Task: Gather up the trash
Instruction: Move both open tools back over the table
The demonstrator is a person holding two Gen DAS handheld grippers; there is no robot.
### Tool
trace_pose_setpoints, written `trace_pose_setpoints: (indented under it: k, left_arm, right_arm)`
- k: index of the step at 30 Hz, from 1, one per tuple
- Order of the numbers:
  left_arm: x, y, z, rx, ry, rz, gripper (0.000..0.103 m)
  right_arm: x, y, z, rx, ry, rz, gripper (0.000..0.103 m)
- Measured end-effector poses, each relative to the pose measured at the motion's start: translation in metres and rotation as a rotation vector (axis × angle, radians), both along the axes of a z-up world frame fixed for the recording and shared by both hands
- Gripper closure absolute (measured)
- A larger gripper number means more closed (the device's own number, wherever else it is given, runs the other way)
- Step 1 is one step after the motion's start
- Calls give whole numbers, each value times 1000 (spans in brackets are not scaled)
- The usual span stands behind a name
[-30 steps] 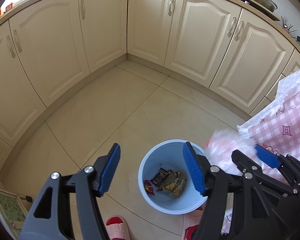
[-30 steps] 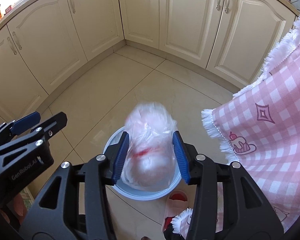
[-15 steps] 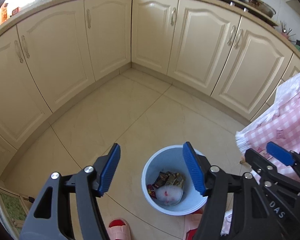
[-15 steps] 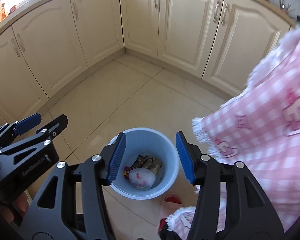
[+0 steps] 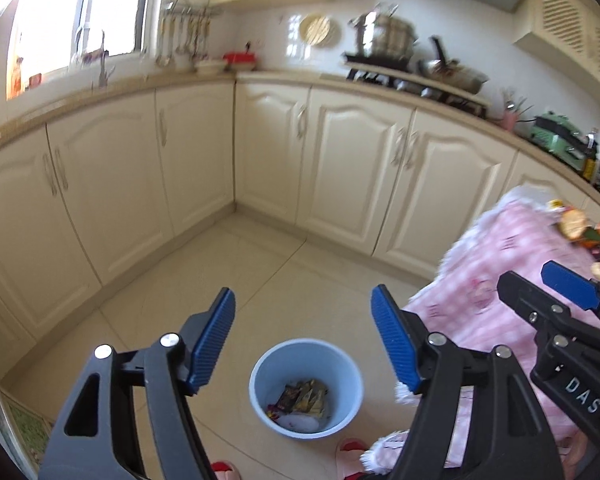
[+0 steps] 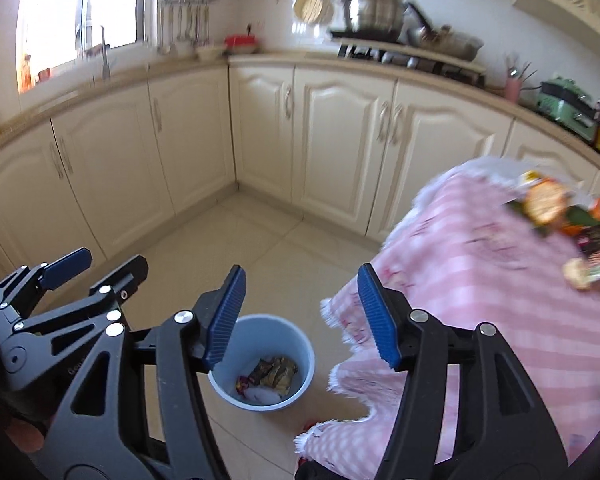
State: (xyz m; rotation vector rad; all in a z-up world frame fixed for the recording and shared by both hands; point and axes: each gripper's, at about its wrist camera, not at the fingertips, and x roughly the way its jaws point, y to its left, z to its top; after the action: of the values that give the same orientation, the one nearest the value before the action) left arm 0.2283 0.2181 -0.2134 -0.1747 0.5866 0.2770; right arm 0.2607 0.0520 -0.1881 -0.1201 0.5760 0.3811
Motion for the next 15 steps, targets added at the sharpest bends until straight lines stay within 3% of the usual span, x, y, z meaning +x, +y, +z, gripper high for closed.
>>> trace_pose_setpoints:
  k: [8, 15]
  left_arm:
    - [-17, -84, 47, 10, -43, -179, 29]
    - [1, -177, 54, -107, 65, -541, 28]
  right_arm:
    - [-47, -94, 51, 57, -96, -131, 40]
    - [-72, -206, 61, 87, -122, -352, 37]
